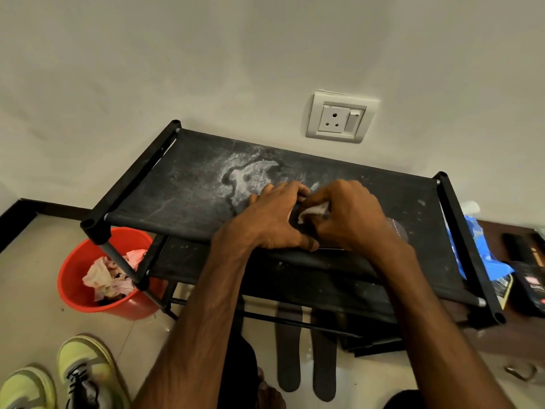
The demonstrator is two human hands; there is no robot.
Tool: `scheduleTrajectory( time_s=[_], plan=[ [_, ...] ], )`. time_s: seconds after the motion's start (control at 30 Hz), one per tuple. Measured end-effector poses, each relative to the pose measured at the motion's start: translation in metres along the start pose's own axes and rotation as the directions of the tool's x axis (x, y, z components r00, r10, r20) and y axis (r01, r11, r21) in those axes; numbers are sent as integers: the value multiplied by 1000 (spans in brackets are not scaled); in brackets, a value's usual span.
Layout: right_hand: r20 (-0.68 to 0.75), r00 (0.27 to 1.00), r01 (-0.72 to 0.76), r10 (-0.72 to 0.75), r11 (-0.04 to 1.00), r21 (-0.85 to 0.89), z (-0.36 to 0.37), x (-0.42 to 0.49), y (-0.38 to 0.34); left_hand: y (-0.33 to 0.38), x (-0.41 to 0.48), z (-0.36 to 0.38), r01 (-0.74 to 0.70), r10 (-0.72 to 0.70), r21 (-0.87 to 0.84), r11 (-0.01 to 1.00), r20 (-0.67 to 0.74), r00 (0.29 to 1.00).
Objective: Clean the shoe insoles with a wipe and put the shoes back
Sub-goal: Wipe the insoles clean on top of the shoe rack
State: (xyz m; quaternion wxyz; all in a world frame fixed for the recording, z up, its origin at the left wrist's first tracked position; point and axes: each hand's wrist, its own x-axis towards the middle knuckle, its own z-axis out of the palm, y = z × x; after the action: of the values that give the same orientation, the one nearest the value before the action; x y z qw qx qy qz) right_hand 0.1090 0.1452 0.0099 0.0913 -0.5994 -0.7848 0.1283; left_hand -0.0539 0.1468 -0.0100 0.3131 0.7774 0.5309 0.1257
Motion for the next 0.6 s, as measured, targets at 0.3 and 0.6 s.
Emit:
scheduleTrajectory(
  time_s=[0.3,0.6],
  plan=[
    [257,961,56,-100,984,172,-25,-19,26,-2,0,2,-32,32,-13,999,1,999],
    [-24,999,-37,38,998,58,-2,-7,15,-3,2,2,-28,27,52,998,25,999]
  ],
)
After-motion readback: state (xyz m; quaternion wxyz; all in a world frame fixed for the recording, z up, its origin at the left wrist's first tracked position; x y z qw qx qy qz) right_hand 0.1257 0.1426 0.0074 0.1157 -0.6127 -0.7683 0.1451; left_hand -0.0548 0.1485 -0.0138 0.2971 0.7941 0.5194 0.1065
